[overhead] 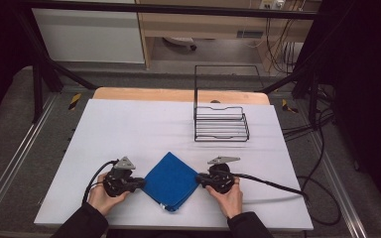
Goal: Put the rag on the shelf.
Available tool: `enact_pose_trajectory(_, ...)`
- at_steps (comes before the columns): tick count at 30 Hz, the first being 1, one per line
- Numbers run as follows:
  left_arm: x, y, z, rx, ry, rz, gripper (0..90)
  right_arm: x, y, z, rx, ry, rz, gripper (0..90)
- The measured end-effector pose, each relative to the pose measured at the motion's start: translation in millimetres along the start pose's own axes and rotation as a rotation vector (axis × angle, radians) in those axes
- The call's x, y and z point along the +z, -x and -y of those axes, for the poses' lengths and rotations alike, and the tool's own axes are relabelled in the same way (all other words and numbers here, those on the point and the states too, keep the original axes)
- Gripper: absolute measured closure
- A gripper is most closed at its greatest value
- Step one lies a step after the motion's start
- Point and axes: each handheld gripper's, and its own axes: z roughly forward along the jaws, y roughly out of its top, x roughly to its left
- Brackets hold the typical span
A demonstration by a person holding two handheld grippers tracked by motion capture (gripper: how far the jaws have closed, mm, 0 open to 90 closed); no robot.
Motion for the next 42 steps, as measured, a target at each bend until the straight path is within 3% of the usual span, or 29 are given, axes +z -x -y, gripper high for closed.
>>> enact_pose_trajectory(6, -1.3, -0.1, 0.1, -0.033, 0.01, 0.007, 86.5, -6.9, 1.5, -5.5, 0.019, 0.016, -0.032, 85.6)
enact_pose_trajectory(10, -3.1, 3.5, -1.2, -0.065, 0.028, 0.04, 86.8, -20.2, 3.1, -13.4, 0.023, 0.035, -0.054, 86.2)
enact_pose_trajectory(19, 2.7, 37.2, -7.2, -0.098, 0.088, 0.077, 86.4, -41.8, 18.6, -35.5, -0.017, 0.017, -0.007, 86.2)
enact_pose_trajectory(24, 11.0, 52.3, -5.6, -0.09, 0.087, 0.042, 85.7, -24.4, 32.7, -47.8, -0.089, 0.026, 0.016, 85.7)
enact_pose_trajectory(30, 15.3, 54.9, -2.0, -0.082, 0.066, 0.008, 84.7, 6.1, 34.7, -51.5, -0.146, 0.047, 0.015, 85.4)
enact_pose_trajectory(32, 14.2, 53.8, -2.4, -0.08, 0.071, -0.001, 81.1, 12.0, 36.0, -50.9, -0.146, 0.034, 0.02, 84.4)
enact_pose_trajectory(36, 7.6, 47.7, -6.1, -0.07, 0.105, -0.01, 63.0, 11.8, 36.6, -50.1, -0.162, 0.052, 0.022, 76.2)
enact_pose_trajectory(39, 0.6, 37.5, -13.9, -0.05, 0.128, -0.025, 49.2, 2.0, 33.6, -50.7, -0.18, 0.094, 0.018, 59.9)
enact_pose_trajectory(42, -1.8, 26.1, -22.5, -0.046, 0.147, -0.008, 36.5, -9.7, 31.1, -48.5, -0.177, 0.118, 0.002, 45.1)
